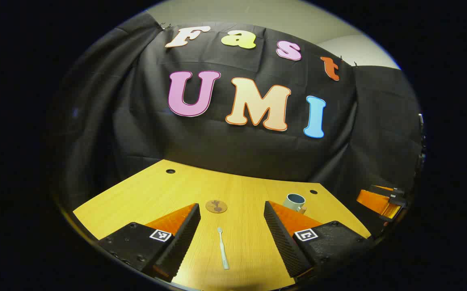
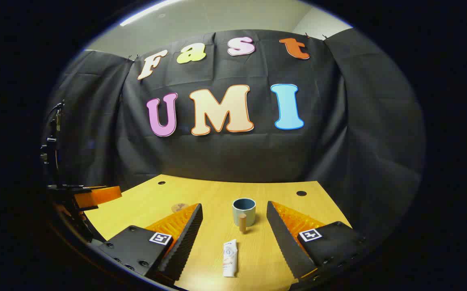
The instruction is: Put the toothbrush and toothpaste on the desktop into the cup, then pick up the cup and place it on the coaster on the desktop.
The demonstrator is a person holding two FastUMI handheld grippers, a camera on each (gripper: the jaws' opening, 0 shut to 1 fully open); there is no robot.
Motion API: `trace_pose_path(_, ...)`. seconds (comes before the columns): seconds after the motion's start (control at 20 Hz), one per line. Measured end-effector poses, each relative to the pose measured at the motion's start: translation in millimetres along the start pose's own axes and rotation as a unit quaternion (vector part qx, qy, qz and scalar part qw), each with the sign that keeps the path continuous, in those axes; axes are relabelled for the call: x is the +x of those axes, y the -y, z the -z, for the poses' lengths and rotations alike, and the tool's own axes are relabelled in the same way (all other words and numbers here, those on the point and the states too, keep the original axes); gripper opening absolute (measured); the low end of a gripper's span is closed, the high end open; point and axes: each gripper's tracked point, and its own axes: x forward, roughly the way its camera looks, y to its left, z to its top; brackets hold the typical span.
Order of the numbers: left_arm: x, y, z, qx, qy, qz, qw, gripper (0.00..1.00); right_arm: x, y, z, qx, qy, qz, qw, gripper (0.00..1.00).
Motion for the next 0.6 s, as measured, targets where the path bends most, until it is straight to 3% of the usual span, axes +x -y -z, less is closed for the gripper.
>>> trace_pose_path(0.05,-0.3,-0.1,-0.2,0.002,0.000,-0.001,1.000,0.94,0.2,0.8,-0.4,0.001,0.001,-0.001,1.000,0.98)
trace_pose_path(0.15,-0.9,1.1,2.6,0.003,-0.004,-0.003,1.000,0.94,1.3,5.5,1.4,-0.003,0.000,0.001,1.000,0.94)
trace_pose_path(0.6,-7.0,8.0,16.8,-0.016,-0.015,-0.031,0.999,0.94,5.8,16.4,19.3,0.002,-0.022,-0.021,1.000,0.98)
